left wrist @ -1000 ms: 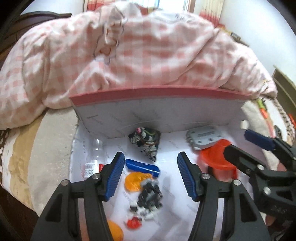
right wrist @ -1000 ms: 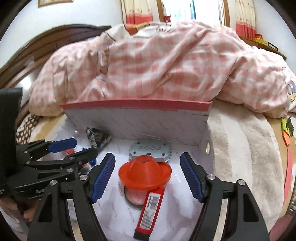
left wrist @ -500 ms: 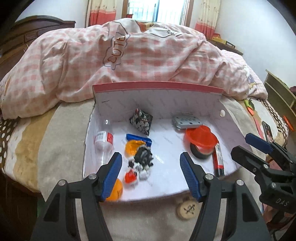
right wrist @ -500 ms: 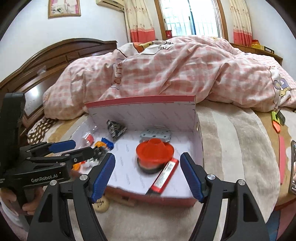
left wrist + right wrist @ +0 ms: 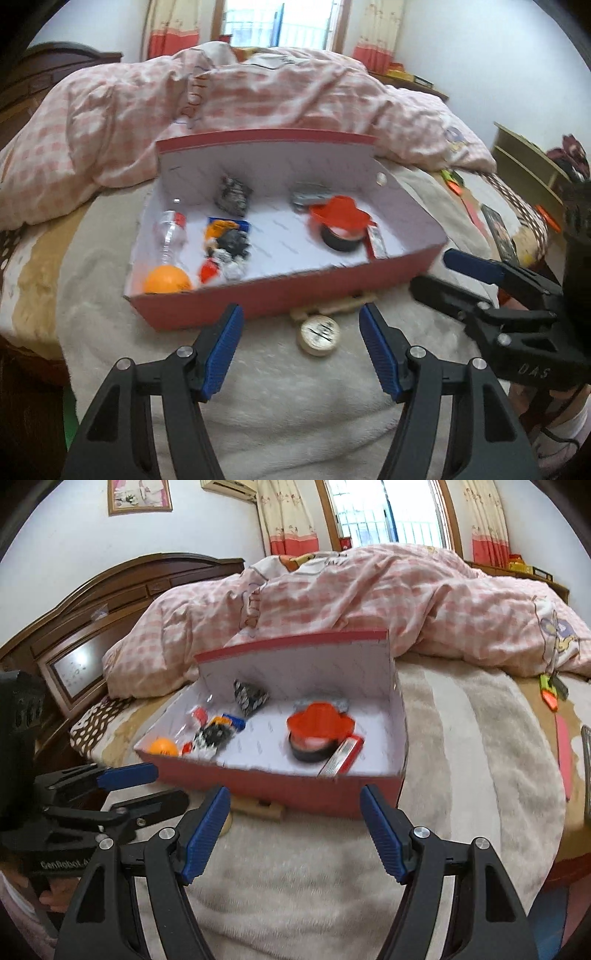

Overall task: Organize objects
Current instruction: 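Withdraw both grippers from the box toward the remaining wooden items, then grasp the round wooden chess piece with the left gripper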

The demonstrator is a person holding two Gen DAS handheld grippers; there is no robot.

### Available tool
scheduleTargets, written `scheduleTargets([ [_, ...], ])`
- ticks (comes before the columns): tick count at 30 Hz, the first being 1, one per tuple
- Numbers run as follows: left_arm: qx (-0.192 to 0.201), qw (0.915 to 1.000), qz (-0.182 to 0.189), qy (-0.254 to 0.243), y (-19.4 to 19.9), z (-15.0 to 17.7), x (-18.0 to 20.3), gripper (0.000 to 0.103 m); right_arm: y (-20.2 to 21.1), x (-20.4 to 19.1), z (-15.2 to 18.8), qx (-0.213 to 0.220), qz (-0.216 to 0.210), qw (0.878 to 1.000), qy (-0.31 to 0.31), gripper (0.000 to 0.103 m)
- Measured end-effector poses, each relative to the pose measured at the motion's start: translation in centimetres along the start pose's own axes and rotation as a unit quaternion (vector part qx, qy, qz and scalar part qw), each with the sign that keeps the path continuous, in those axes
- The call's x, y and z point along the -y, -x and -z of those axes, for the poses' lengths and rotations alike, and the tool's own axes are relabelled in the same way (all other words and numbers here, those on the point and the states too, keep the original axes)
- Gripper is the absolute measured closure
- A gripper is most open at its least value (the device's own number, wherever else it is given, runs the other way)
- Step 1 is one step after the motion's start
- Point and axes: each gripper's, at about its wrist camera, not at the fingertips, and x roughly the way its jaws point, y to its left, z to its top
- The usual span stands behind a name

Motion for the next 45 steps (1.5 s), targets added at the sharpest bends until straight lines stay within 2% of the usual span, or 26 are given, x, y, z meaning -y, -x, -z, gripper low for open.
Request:
scheduleTargets([
  [4,-0.003,0.9995,-0.023,-0.019,-1.3,0.9,0.9,0.038,-0.2,0.1,1.2,-0.013,0.009,1.0,0.001,0.029],
  [10,-0.01,0.9996,-0.023,-0.011,-3.0,1.9,0.9,0.038,-0.9,0.5,1.7,-0.023,0.006,1.0,-0.012,0.029],
  [12,-0.002,0.9996,-0.027,-0.013,-3.3,2.1,1.0,0.043,-1.1,0.4,1.8,-0.025,0.005,1.0,-0.013,0.029],
  [15,-0.006,0.9995,-0.025,-0.018,-3.7,2.4,1.0,0.069,-1.4,0.2,1.9,-0.03,0.003,0.999,-0.012,0.029],
  [16,-0.009,0.9995,-0.023,-0.017,-3.7,2.4,0.9,0.073,-1.5,0.2,1.9,-0.031,0.003,0.999,-0.011,0.029],
  [20,-0.001,0.9998,-0.016,-0.015,-2.5,2.8,0.0,0.073,-1.8,-0.2,2.0,-0.037,-0.002,0.999,-0.008,0.029],
  [31,0.0,0.9991,-0.037,0.02,-1.3,3.6,-3.4,0.072,-4.8,-2.5,1.2,-0.059,-0.013,0.998,0.012,0.029],
  [36,0.0,0.999,-0.042,0.015,-1.1,4.2,-3.8,0.072,-5.7,-3.2,0.8,-0.071,-0.002,0.997,-0.018,0.028],
  [38,0.005,0.9989,-0.046,0.008,-1.0,4.3,-3.8,0.072,-6.0,-3.6,0.8,-0.072,0.01,0.997,-0.03,0.022],
  [43,0.011,0.9992,-0.037,0.011,-0.6,4.6,-4.3,0.072,-7.3,-5.5,0.3,-0.088,0.044,0.995,-0.028,0.018],
  [45,0.012,0.9993,-0.033,0.014,-0.7,4.8,-4.4,0.072,-7.8,-6.0,0.2,-0.093,0.057,0.994,-0.024,0.013],
])
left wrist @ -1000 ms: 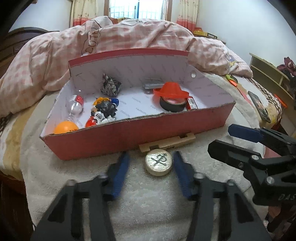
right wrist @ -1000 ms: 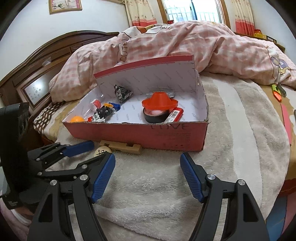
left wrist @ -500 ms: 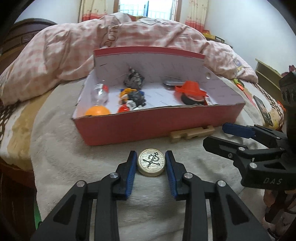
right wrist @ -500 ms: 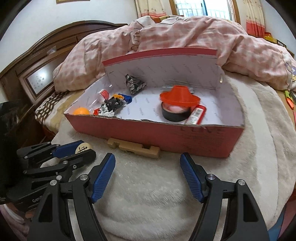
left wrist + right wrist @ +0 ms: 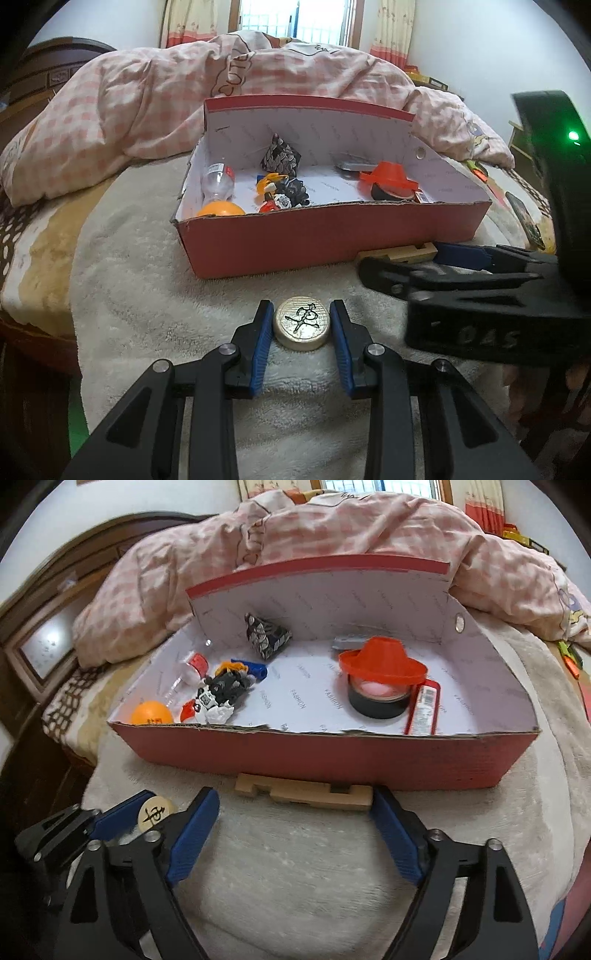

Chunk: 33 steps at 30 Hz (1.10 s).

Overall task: Organize objects
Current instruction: 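Grasp the round wooden chess piece with the left gripper, then grasp the notched wooden block with the right gripper while the left holds the chess piece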

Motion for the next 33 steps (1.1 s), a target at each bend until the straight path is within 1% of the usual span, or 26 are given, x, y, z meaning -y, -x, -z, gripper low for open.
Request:
scheduleTargets([
  [3,0.004,1.0,0.004,0.002,0.1,0.2,-0.1,0.072,-0.6,-0.6,-0.1,-0.006,0.025,1.0,0.014,0.011],
  [6,0.004,1.0,0.003,0.002,0.0,0.4,-0.1,0.072,-0.9,-0.7,-0.2,-0.005,0.035,0.999,0.019,0.011],
  [7,0.004,1.0,0.002,0.001,-0.1,0.4,-0.1,0.072,-0.9,-0.6,-0.2,-0.002,0.035,0.999,0.017,0.012],
  [10,0.004,1.0,-0.003,-0.002,-0.1,0.5,0.0,0.072,-0.5,0.0,-0.1,0.007,0.045,0.999,0.004,0.024],
  [14,0.002,1.0,-0.008,-0.005,-0.2,0.5,0.2,0.072,-0.1,0.6,0.0,0.012,0.027,1.0,-0.008,0.024],
  [18,-0.006,0.9999,-0.008,0.0,-0.3,0.2,0.2,0.072,0.4,1.0,0.3,0.008,0.021,1.0,0.003,0.024],
  [22,-0.018,0.9997,-0.016,-0.004,-0.6,0.0,0.6,0.072,1.1,2.0,1.2,0.004,0.046,0.999,0.022,0.024],
  [26,-0.026,0.9992,-0.03,-0.01,-0.9,-0.1,1.0,0.072,1.4,2.1,2.2,0.012,0.065,0.996,0.062,0.024],
  [28,-0.03,0.999,-0.034,-0.007,-1.0,-0.2,1.1,0.072,1.4,2.1,2.5,0.018,0.065,0.995,0.068,0.024],
  [33,-0.039,0.9984,-0.04,0.005,-1.2,-0.2,1.0,0.071,1.4,2.6,2.8,0.03,0.055,0.996,0.059,0.023],
])
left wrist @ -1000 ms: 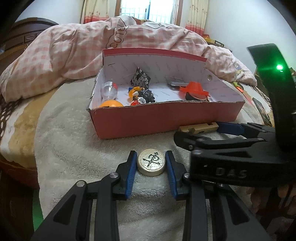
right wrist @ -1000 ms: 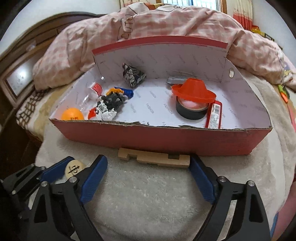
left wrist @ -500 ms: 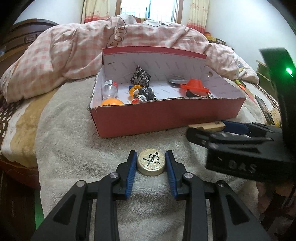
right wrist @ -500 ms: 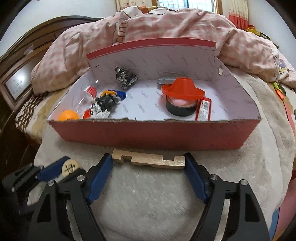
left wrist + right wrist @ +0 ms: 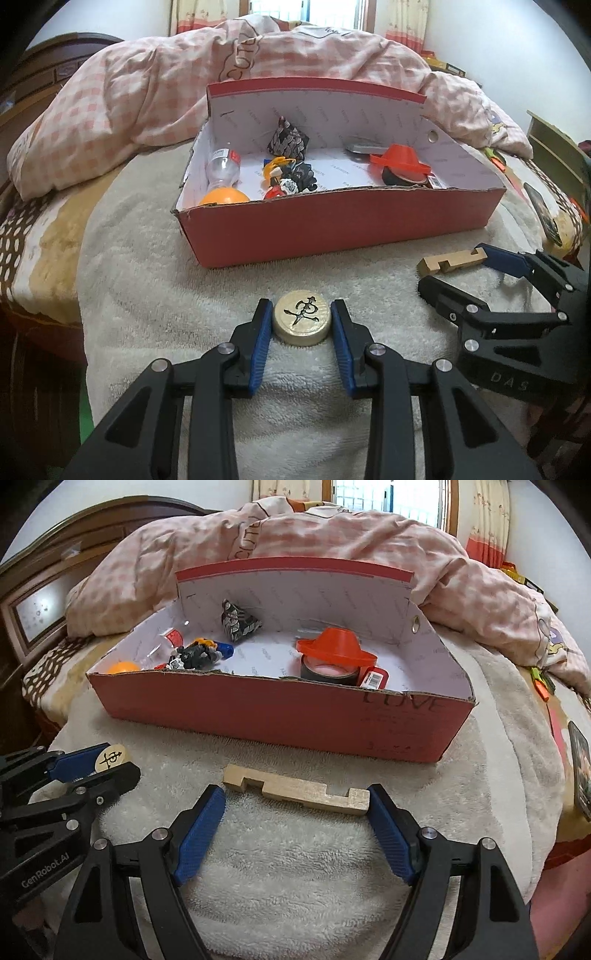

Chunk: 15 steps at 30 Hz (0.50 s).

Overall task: Organize objects
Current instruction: 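Grasp the notched wooden block with the right gripper while the left holds the chess piece, then carry the chess piece and wooden block with both grippers over the box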

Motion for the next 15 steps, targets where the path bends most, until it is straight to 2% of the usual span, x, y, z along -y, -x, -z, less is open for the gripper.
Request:
scheduleTargets([
  [6,-0.013,0.9998,0.008,0.014,-0.21,-0.28,-0.28,0.07,0.01,0.03,0.35,0.016,-0.004,1.0,-0.002,0.022],
  [13,-0.005,0.9998,0.02,0.001,-0.16,-0.02,0.4,0.053,0.06,0.03,0.45,0.019,-0.004,1.0,-0.002,0.022],
  [15,-0.004,0.9997,0.023,0.004,-0.04,0.04,0.41,0.052,0.08,0.1,0.53,0.021,-0.006,1.0,-0.004,0.022],
])
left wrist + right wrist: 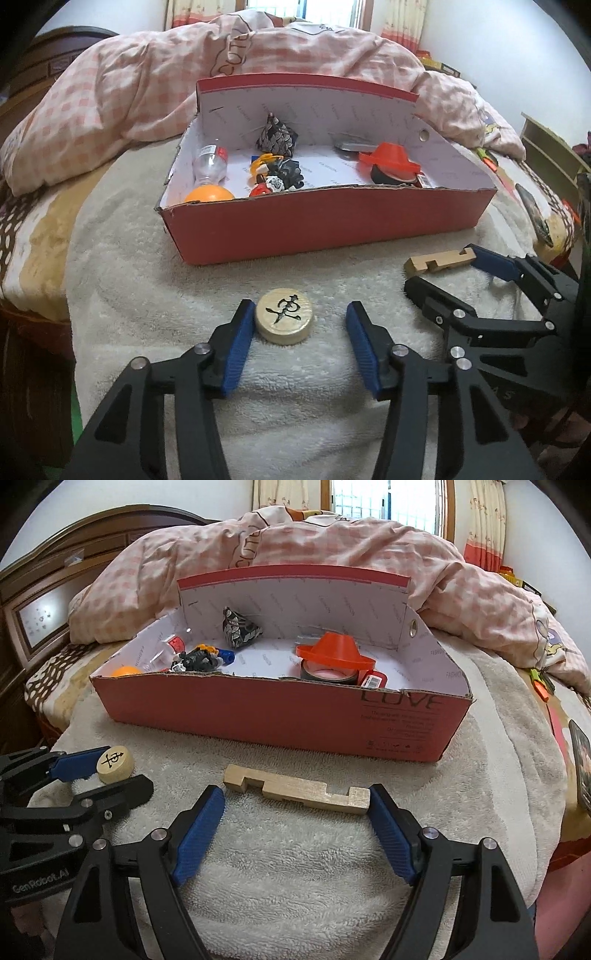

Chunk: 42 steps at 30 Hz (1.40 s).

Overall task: Organize objects
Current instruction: 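Carry the chess piece and wooden block with both grippers over the box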

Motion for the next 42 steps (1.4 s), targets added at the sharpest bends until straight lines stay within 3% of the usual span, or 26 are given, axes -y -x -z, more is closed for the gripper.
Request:
scheduleTargets([
  [4,0.005,0.9999,-0.002,-0.013,0.1,0.1,0.2,0.052,0.1,0.0,0.0,0.002,0.002,1.0,0.002,0.024],
  [7,0.011,0.9997,-0.002,-0.02,0.2,0.2,0.2,0.052,0.3,0.1,0.0,0.005,-0.001,1.0,0.002,0.031],
  [9,0.015,0.9996,-0.004,-0.026,0.4,0.3,0.3,0.055,0.6,0.3,0.1,0.007,-0.003,1.0,0.001,0.036],
  [13,0.02,0.9996,0.004,-0.021,0.7,0.2,0.1,0.072,0.9,0.8,0.2,0.011,-0.003,1.0,-0.002,0.047],
  [19,0.023,0.9995,0.011,-0.02,0.7,0.3,0.1,0.072,1.0,1.2,0.0,0.006,-0.012,1.0,-0.014,0.046],
  [21,0.025,0.9994,0.014,-0.018,0.7,0.3,0.0,0.072,1.0,1.1,-0.3,-0.001,-0.016,1.0,-0.026,0.04],
  [23,0.026,0.9994,0.016,-0.018,0.7,0.4,0.0,0.072,0.8,1.0,-0.5,-0.006,-0.033,0.999,-0.04,0.024],
  [24,0.027,0.9993,0.017,-0.018,0.7,0.4,-0.1,0.072,0.9,0.9,-0.5,-0.005,-0.039,0.998,-0.044,0.023],
  [27,0.029,0.9993,0.016,-0.015,0.7,0.4,-0.3,0.073,0.8,0.0,-0.7,-0.001,-0.043,0.998,-0.041,0.022],
  [34,0.031,0.9992,0.02,-0.014,0.6,0.5,-0.4,0.072,-0.1,-1.4,-0.7,-0.012,0.005,1.0,-0.008,0.022],
  [42,0.032,0.9992,0.022,-0.015,0.7,0.5,-0.4,0.072,0.3,-0.6,-0.3,0.001,0.0,1.0,-0.007,0.024],
])
